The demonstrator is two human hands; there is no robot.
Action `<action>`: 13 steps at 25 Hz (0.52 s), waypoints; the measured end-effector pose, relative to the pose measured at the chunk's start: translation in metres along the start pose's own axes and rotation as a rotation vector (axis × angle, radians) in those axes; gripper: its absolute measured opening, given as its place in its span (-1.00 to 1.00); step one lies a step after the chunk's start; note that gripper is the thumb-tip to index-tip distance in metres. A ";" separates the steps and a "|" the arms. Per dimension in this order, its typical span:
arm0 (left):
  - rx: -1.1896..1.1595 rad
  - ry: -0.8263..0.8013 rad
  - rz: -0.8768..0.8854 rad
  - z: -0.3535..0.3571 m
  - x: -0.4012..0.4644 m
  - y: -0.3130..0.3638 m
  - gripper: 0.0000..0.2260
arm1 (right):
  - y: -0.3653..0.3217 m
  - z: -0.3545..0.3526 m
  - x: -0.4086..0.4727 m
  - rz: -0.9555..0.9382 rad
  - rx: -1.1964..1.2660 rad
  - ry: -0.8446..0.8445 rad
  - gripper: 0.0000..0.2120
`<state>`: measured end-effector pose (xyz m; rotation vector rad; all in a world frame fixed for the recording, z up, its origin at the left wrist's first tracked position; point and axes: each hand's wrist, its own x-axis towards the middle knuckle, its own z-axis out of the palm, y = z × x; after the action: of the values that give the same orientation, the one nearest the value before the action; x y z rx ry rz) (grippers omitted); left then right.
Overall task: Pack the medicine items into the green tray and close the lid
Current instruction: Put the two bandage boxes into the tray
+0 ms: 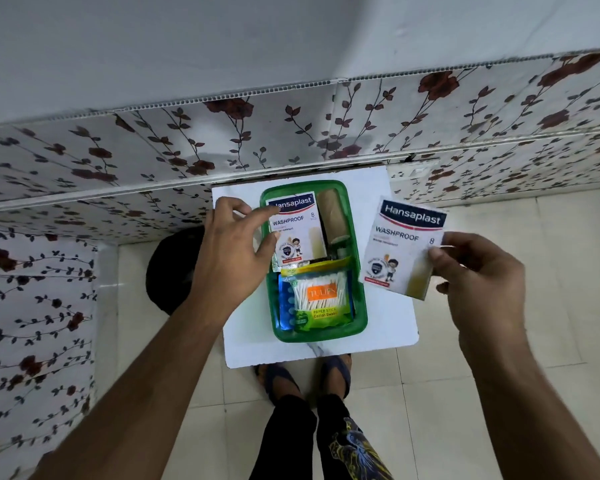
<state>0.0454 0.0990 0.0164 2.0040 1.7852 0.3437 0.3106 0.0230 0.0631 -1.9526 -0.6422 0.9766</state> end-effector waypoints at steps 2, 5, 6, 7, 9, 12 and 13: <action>-0.115 0.021 -0.048 0.000 -0.009 -0.006 -0.65 | -0.011 0.024 -0.004 0.032 0.020 -0.180 -0.85; -0.255 0.018 -0.119 0.003 -0.021 -0.013 -0.65 | 0.004 0.066 -0.012 0.067 -0.191 -0.367 -0.87; -0.275 0.017 -0.129 0.004 -0.025 -0.015 -0.64 | 0.012 0.077 -0.015 0.055 -0.274 -0.377 -0.88; -0.292 0.017 -0.137 0.004 -0.028 -0.017 -0.64 | 0.019 0.085 -0.018 0.034 -0.354 -0.377 -0.89; -0.330 0.016 -0.150 0.005 -0.033 -0.020 -0.63 | 0.026 0.094 -0.026 -0.027 -0.503 -0.363 -0.88; -0.383 0.022 -0.178 0.007 -0.036 -0.025 -0.63 | 0.027 0.100 -0.037 -0.118 -0.664 -0.343 -0.80; -0.398 0.028 -0.196 0.009 -0.036 -0.027 -0.63 | 0.027 0.101 -0.040 -0.137 -0.695 -0.348 -0.77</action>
<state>0.0208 0.0638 -0.0004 1.5452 1.7488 0.6122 0.2065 0.0260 0.0211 -2.2914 -1.4471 1.1102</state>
